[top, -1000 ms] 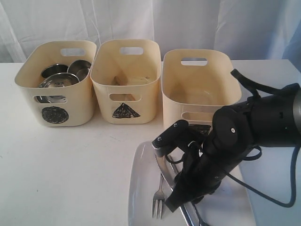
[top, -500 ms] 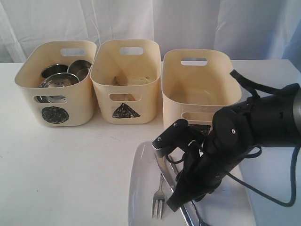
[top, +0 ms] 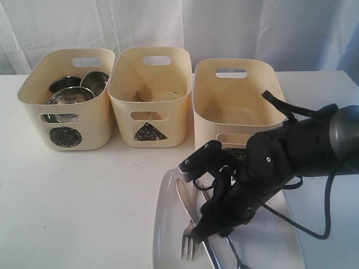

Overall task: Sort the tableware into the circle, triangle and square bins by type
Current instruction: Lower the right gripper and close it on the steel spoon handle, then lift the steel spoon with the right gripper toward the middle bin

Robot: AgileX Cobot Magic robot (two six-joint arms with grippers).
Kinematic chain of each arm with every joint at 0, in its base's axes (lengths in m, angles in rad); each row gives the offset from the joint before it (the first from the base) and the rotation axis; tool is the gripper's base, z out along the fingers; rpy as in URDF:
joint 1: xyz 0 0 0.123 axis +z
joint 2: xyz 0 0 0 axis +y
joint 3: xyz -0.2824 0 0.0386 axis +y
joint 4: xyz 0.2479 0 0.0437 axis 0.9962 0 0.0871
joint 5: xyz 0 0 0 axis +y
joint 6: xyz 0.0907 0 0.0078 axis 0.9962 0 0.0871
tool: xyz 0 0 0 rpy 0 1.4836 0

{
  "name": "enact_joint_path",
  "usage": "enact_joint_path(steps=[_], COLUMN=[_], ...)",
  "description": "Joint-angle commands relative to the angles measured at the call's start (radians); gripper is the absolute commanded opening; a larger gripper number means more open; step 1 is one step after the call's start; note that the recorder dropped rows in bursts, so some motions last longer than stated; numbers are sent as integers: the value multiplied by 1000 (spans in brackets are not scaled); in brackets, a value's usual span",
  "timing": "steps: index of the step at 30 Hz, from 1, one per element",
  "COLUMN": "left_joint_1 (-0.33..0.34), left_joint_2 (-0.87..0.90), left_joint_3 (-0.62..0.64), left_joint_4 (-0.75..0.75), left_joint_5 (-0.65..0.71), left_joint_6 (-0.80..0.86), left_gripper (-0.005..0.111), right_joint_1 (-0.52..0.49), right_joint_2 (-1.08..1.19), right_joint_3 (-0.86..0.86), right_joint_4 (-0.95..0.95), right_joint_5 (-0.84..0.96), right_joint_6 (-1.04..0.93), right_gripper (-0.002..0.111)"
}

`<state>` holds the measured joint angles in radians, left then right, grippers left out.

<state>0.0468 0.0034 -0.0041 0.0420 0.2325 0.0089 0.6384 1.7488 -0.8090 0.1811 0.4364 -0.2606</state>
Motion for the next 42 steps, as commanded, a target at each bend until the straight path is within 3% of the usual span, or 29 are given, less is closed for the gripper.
enact_joint_path(steps=[1, 11, 18, 32, 42], left_joint_1=[-4, -4, -4, -4, -4], left_joint_2=[-3, -3, -3, -3, -3], left_joint_3=[4, 4, 4, 4, 4], left_joint_4=[-6, -6, -6, -6, -6], left_joint_5=[-1, -1, -1, -1, -1], left_joint_6=[0, 0, 0, 0, 0], left_gripper=[0, 0, 0, 0, 0], right_joint_1=[1, 1, 1, 1, 1], right_joint_2=[38, 38, 26, -204, -286], right_joint_3=[15, 15, 3, 3, 3], right_joint_4=[8, 8, 8, 8, 8], right_joint_5=[55, 61, 54, 54, -166], right_joint_6=[11, 11, 11, 11, 11], right_gripper=[34, 0, 0, 0, 0])
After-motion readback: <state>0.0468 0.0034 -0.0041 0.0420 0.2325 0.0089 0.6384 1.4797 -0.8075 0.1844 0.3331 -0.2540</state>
